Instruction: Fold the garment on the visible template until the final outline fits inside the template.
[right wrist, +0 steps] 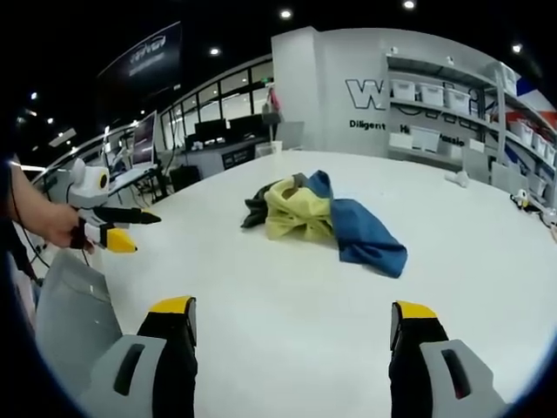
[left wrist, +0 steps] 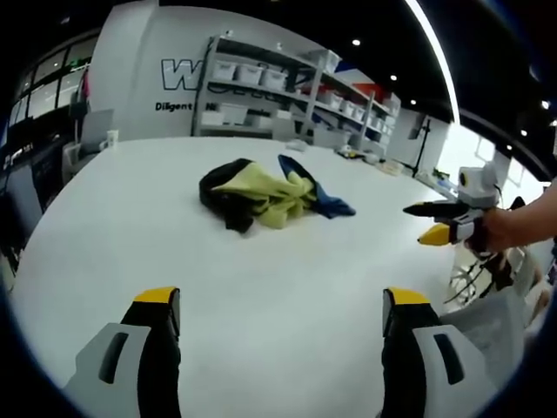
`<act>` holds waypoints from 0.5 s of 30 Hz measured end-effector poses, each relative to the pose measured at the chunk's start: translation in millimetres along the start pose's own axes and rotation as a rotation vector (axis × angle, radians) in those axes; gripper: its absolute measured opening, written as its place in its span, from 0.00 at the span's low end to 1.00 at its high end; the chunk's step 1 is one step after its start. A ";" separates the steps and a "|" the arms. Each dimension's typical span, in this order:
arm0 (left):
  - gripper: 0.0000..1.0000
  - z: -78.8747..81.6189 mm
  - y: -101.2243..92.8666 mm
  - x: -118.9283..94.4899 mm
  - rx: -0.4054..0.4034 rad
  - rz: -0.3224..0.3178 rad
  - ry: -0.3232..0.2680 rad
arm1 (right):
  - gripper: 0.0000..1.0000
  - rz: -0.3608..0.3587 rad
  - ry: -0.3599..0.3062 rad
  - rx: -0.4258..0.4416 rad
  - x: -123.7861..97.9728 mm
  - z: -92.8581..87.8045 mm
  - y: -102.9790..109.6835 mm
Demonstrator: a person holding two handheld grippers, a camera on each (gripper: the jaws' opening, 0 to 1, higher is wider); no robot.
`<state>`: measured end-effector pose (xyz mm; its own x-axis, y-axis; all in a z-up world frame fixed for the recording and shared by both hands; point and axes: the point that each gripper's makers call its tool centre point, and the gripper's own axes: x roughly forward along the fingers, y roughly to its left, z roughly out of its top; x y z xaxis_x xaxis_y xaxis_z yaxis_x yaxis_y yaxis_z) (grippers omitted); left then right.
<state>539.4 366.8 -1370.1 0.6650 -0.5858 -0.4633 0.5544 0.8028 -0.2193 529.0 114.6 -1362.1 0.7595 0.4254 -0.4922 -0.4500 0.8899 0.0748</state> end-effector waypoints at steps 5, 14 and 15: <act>0.94 2.9 1.9 -0.1 0.005 0.000 -0.003 | 0.89 0.001 -0.006 -0.007 6.2 7.2 -4.3; 0.93 6.3 0.4 2.1 0.015 -0.009 -0.006 | 0.85 0.008 -0.017 -0.024 21.0 23.4 -9.8; 0.93 7.0 0.0 2.4 0.014 -0.011 -0.007 | 0.85 0.010 -0.017 -0.027 23.4 25.7 -10.3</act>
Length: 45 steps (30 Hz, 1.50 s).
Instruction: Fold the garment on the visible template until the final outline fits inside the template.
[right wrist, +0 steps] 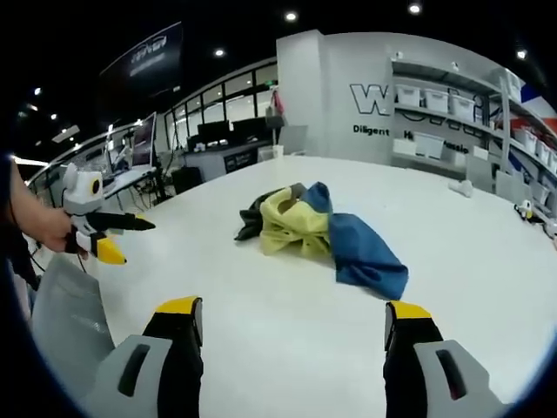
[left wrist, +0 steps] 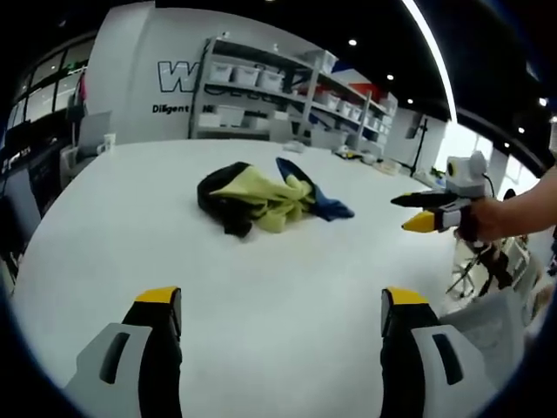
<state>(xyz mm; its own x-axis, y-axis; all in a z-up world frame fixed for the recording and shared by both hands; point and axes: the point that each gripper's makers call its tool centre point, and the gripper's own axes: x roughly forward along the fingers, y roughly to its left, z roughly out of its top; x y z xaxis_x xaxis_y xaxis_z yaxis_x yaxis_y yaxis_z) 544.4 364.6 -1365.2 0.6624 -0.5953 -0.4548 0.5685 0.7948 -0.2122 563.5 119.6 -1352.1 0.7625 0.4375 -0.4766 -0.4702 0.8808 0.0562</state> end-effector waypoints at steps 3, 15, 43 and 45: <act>0.93 1.1 -0.7 1.5 0.002 -0.005 -0.002 | 0.82 0.006 -0.005 -0.014 5.0 4.9 -1.8; 0.90 5.9 -3.9 5.5 0.022 -0.027 -0.010 | 0.71 0.016 -0.018 -0.063 36.1 34.8 -18.6; 0.87 15.3 -6.0 16.5 0.069 -0.085 -0.012 | 0.34 0.083 0.029 -0.186 157.4 94.8 -47.1; 0.86 15.2 -5.7 16.5 0.072 -0.086 -0.011 | 0.31 0.079 0.050 -0.200 164.9 94.4 -50.5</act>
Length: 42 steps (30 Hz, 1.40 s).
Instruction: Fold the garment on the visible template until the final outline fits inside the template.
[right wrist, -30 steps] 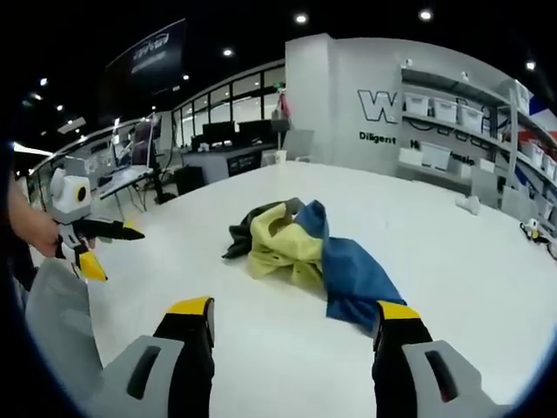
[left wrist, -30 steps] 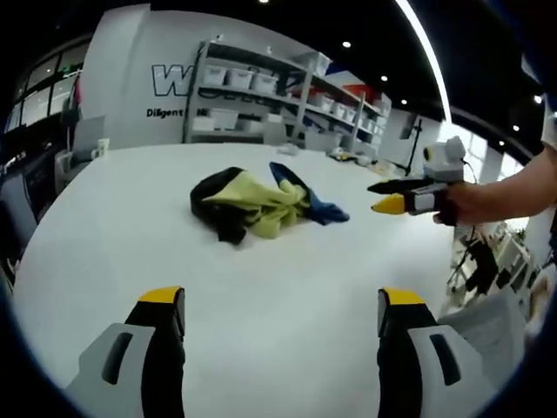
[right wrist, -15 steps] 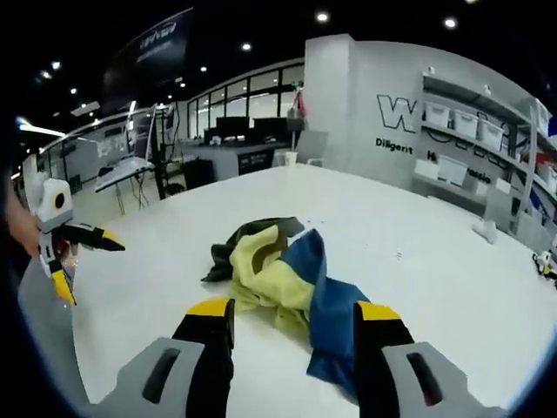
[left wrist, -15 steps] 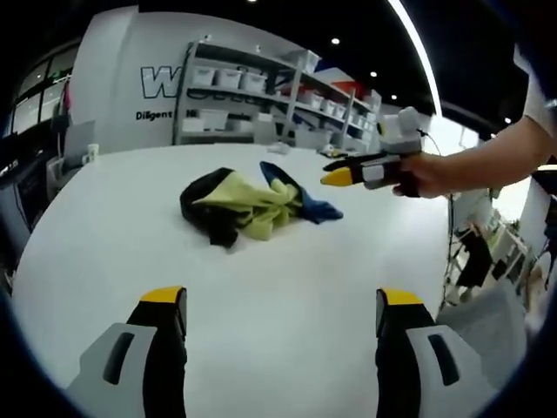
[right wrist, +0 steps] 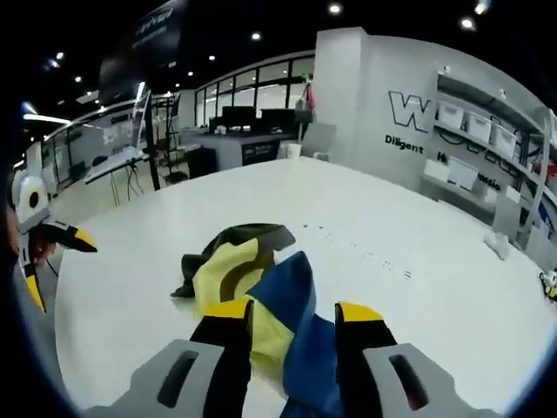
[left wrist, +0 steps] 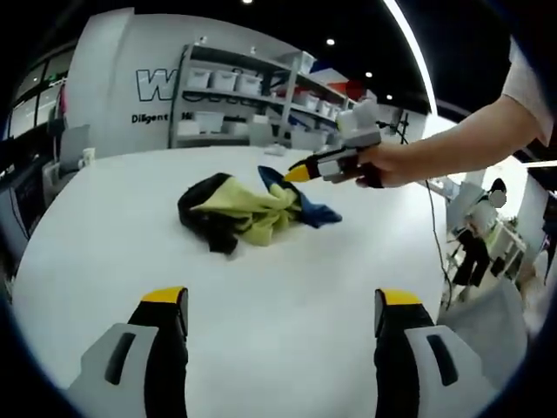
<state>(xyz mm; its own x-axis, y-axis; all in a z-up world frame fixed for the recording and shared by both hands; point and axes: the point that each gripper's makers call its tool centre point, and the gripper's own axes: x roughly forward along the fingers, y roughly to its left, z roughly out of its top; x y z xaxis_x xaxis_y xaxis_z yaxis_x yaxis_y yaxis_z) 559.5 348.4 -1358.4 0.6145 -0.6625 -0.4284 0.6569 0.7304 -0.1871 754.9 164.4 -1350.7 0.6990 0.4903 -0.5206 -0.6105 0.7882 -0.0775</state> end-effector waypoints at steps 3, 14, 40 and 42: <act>0.86 -0.3 0.6 -0.7 0.000 0.002 0.002 | 0.22 0.004 0.008 0.005 6.5 1.4 -3.6; 0.86 -3.0 7.5 -1.0 0.000 0.009 0.015 | 0.14 0.023 0.048 -0.006 28.9 -2.9 -10.3; 0.84 -2.0 10.1 -6.3 0.008 0.018 0.018 | 0.00 0.157 -0.007 -0.032 -15.3 4.0 31.6; 0.84 -1.2 10.4 -6.9 0.006 0.018 0.014 | 0.00 0.169 -0.009 -0.033 -20.7 2.9 36.6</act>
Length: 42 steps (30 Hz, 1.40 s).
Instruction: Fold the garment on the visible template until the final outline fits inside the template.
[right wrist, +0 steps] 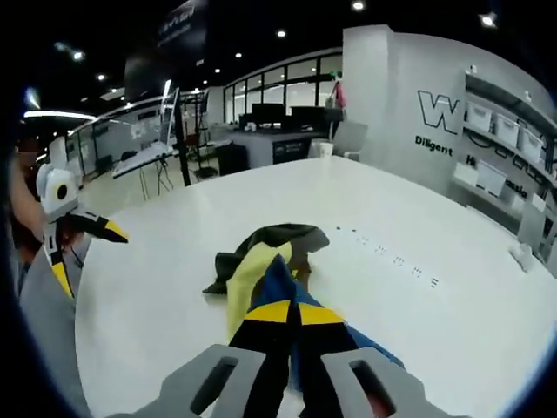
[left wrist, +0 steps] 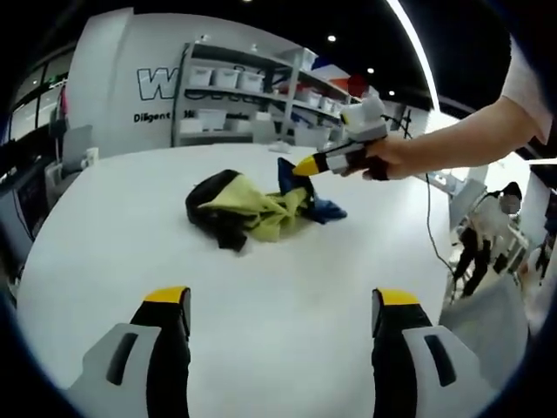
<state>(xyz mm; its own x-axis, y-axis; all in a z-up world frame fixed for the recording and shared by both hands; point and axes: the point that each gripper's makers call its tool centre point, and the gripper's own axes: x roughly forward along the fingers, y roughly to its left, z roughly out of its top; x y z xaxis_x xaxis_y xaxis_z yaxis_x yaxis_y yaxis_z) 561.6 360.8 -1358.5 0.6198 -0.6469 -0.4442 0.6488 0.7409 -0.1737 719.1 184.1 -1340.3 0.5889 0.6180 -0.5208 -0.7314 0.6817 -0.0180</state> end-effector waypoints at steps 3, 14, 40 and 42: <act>0.84 1.2 -0.4 -1.4 0.001 0.001 -0.003 | 0.00 0.027 -0.010 0.002 -6.5 -1.3 11.1; 0.83 4.4 -3.5 1.4 0.018 -0.017 0.005 | 0.00 0.110 -0.006 -0.031 -24.8 -20.8 47.5; 0.77 43.3 -8.4 32.4 0.124 -0.119 0.024 | 0.00 0.251 0.032 -0.111 -73.3 -69.2 106.7; 0.76 46.3 -8.2 35.5 0.134 -0.128 0.026 | 0.00 0.255 0.037 -0.111 -75.7 -72.4 109.4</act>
<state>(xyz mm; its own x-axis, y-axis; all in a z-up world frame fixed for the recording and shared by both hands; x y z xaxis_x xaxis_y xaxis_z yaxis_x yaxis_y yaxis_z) 598.7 323.3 -1332.2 0.5176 -0.7283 -0.4492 0.7758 0.6208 -0.1126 569.6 183.6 -1364.6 0.3692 0.7481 -0.5513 -0.8887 0.4577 0.0258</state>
